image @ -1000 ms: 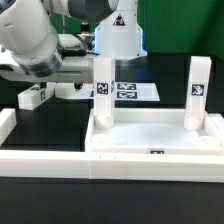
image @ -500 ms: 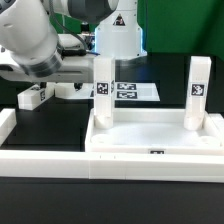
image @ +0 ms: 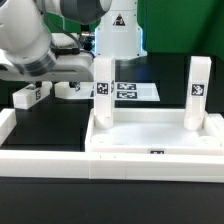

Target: Assemble desk

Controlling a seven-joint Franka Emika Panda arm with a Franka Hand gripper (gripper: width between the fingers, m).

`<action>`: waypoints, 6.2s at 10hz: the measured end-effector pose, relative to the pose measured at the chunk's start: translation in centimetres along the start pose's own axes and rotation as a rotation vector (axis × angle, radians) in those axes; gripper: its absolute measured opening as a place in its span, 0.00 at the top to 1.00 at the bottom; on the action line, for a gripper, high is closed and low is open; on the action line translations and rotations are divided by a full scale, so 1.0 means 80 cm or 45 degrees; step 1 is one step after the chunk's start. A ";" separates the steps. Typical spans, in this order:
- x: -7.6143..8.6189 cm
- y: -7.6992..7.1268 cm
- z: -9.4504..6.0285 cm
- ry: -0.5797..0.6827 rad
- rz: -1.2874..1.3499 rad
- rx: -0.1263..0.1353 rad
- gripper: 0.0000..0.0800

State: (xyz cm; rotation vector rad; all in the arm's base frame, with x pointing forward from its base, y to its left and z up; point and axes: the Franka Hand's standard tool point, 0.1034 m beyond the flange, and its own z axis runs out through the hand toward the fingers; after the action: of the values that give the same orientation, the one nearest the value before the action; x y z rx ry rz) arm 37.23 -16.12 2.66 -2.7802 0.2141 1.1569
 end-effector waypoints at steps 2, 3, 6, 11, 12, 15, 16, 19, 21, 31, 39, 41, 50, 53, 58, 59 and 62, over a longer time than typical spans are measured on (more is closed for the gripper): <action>-0.001 -0.004 -0.004 -0.004 0.004 -0.003 0.19; -0.004 -0.011 -0.011 -0.016 -0.002 -0.005 0.19; -0.010 -0.012 -0.029 -0.073 0.037 0.044 0.19; -0.009 -0.016 -0.023 -0.080 0.075 0.086 0.19; -0.009 -0.017 -0.017 -0.095 0.110 0.123 0.19; -0.008 -0.018 -0.013 -0.102 0.127 0.132 0.19; -0.008 -0.018 -0.013 -0.102 0.127 0.132 0.19; -0.010 -0.017 0.007 -0.142 0.172 0.142 0.19; -0.010 -0.018 0.023 -0.177 0.197 0.173 0.19; -0.007 -0.019 0.034 -0.215 0.198 0.168 0.20; -0.004 -0.028 0.033 -0.215 0.175 0.147 0.64; -0.005 -0.032 0.012 -0.177 0.020 0.081 0.64; -0.018 -0.050 -0.061 -0.098 -0.091 0.097 0.64; -0.019 -0.058 -0.128 0.101 -0.119 0.097 0.64; -0.005 -0.048 -0.149 0.506 -0.099 0.051 0.64; -0.003 -0.047 -0.153 0.600 -0.091 0.043 0.64; 0.005 -0.040 -0.195 0.830 -0.081 0.010 0.64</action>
Offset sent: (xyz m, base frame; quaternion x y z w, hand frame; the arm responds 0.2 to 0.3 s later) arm 0.0145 0.0057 0.0284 0.0017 -0.0437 0.0302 0.9986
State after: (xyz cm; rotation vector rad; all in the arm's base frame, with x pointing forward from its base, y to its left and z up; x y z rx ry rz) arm 48.96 -15.58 13.47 -3.0279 0.1804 0.1996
